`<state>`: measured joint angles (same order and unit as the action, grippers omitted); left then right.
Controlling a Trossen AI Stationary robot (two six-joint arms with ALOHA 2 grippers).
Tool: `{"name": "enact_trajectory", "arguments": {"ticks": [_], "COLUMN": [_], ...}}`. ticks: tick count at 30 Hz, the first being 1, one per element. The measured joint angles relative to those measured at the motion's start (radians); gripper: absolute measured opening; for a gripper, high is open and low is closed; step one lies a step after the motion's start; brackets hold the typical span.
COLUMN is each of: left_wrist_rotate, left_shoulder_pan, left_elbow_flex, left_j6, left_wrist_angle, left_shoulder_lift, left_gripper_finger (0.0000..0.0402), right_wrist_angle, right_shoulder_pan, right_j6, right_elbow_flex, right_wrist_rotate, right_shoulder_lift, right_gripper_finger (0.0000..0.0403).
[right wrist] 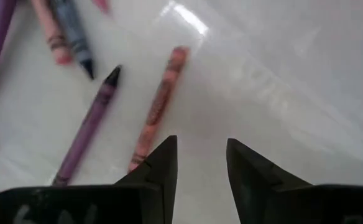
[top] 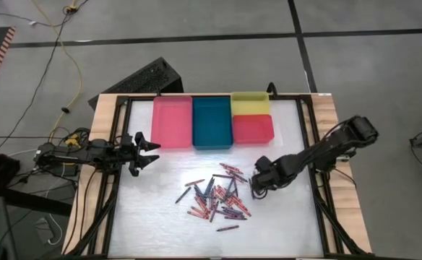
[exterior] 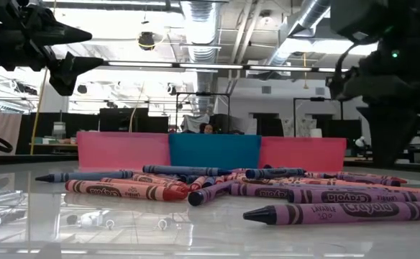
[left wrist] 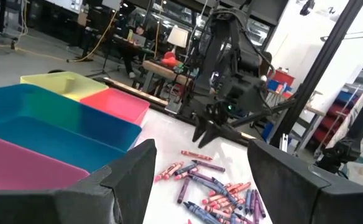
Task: Sort crayons
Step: Put the red crayon into the red bin
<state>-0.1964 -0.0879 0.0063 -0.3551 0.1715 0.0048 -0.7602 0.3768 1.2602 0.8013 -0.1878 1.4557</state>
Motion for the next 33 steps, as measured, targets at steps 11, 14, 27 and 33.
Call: {"name": "enact_trajectory", "arguments": {"ticks": [11, 14, 27, 33], "left_wrist_rotate": [0.005, 0.005, 0.002, 0.001], "left_shoulder_pan": [0.0, 0.0, 0.0, 0.0], "left_elbow_flex": [0.0, 0.0, 0.0, 0.0], "left_j6": [-0.007, -0.008, -0.021, -0.038], "left_wrist_angle": [-0.004, -0.006, -0.058, -0.065], "left_shoulder_lift": [0.0, 0.0, 0.0, 0.0], "left_gripper_finger": [0.0245, 0.0245, 0.0245, 0.0245], "right_wrist_angle": [0.13, 0.133, 0.175, 0.186], "right_shoulder_pan": [0.001, 0.0, -0.038, -0.058], "right_j6": [0.011, 0.056, 0.047, 0.042], "right_elbow_flex": [0.001, 0.001, 0.002, 0.005], "right_wrist_rotate": [0.002, 0.001, -0.088, -0.085], "right_shoulder_lift": [0.028, 0.028, 0.094, 0.152], "right_gripper_finger": [0.0134, 0.0134, 0.0134, 0.0134]}}
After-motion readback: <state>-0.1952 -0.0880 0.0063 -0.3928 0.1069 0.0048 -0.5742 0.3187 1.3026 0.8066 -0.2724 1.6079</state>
